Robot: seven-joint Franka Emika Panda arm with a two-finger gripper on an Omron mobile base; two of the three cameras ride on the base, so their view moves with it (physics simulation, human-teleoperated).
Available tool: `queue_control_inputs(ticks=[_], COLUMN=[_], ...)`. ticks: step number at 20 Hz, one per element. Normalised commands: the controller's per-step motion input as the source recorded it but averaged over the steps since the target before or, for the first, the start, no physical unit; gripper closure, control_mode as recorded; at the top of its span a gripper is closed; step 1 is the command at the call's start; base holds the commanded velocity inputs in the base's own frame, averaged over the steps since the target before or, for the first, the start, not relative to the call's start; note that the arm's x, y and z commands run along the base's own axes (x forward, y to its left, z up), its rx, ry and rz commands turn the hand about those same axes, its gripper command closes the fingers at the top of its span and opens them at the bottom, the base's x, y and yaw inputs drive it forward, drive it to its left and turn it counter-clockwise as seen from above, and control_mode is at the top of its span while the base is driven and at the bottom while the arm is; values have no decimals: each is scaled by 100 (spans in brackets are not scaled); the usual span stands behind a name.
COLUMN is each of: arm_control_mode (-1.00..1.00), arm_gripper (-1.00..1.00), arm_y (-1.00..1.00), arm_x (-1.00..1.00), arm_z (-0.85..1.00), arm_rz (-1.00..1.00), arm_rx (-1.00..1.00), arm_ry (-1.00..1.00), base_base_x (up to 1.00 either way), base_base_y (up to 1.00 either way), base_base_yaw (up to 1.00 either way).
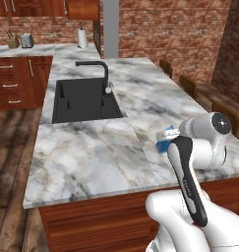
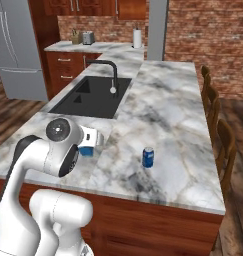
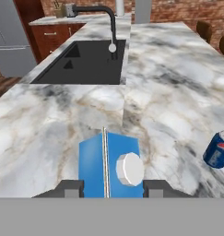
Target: Move the drinks to the dining counter.
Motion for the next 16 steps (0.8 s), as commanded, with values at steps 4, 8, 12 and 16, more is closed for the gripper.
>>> queue_control_inputs(ticks=[4,8,12,16], arm_control_mode=[100,100,-100,-100], arm_gripper=[100,100,100,100], arm_y=[0,0,-1,-12], arm_x=[0,0,0,0], arm_z=[0,0,0,0], arm_rz=[0,0,0,0], arm_rx=[0,0,0,0], arm_ry=[0,0,3,8], base_base_x=[0,0,0,0], base_base_y=[0,0,0,0], base_base_yaw=[0,0,0,0])
